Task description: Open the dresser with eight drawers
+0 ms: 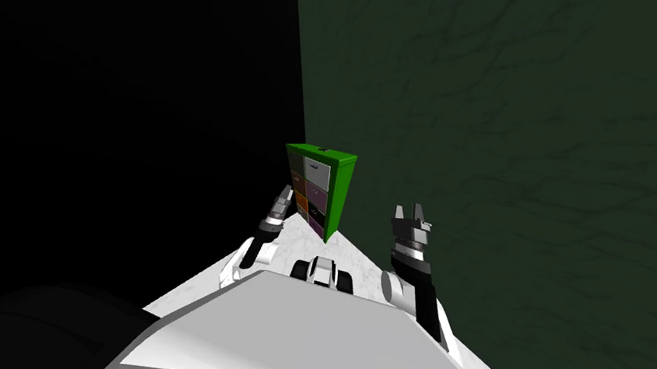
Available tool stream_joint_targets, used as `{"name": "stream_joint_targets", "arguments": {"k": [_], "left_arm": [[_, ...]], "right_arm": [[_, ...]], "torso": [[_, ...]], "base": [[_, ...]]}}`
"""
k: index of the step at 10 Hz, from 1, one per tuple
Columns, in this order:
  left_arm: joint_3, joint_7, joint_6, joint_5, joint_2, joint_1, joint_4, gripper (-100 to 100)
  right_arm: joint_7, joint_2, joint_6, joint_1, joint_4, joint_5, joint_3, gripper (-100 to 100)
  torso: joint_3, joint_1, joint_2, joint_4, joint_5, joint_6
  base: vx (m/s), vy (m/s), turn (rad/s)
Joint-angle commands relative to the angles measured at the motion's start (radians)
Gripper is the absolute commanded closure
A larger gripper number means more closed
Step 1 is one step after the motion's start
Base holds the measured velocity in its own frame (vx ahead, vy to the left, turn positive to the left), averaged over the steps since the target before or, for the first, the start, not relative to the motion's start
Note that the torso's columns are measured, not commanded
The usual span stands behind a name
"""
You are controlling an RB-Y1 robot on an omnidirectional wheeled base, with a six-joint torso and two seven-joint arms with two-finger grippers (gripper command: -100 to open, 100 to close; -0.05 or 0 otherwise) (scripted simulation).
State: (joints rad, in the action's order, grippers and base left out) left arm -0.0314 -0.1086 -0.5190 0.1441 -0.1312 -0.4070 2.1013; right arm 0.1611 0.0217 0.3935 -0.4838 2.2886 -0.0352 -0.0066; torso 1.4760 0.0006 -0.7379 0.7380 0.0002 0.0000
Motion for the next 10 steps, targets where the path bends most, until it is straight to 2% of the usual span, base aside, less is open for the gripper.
{"name": "stream_joint_targets", "arguments": {"k": [1, 6, 10], "left_arm": [[-0.015, -0.009, 0.002, 0.01, 0.001, 0.016, -0.06, -100], [-0.036, -0.02, 0.004, 0.024, 0.01, 0.045, -0.163, -100], [-0.058, -0.032, 0.006, 0.038, 0.018, 0.075, -0.271, -100]], "right_arm": [[0.0, 0.0, 0.0, 0.0, 0.0, 0.0, 0.0, 0], [0.0, 0.0, 0.0, 0.0, 0.0, 0.0, 0.0, 0], [0.0, 0.0, 0.0, 0.0, 0.0, 0.0, 0.0, 0]], "torso": [[0.0, -0.001, 0.001, 0.0, 0.0, 0.0], [0.0, -0.001, 0.0, 0.0, 0.0, 0.0], [0.0, -0.001, 0.0, 0.0, 0.0, 0.0]], "base": [[0.065, 0.03, -0.069], [0.058, 0.024, -0.055], [0.065, 0.037, -0.071]]}}
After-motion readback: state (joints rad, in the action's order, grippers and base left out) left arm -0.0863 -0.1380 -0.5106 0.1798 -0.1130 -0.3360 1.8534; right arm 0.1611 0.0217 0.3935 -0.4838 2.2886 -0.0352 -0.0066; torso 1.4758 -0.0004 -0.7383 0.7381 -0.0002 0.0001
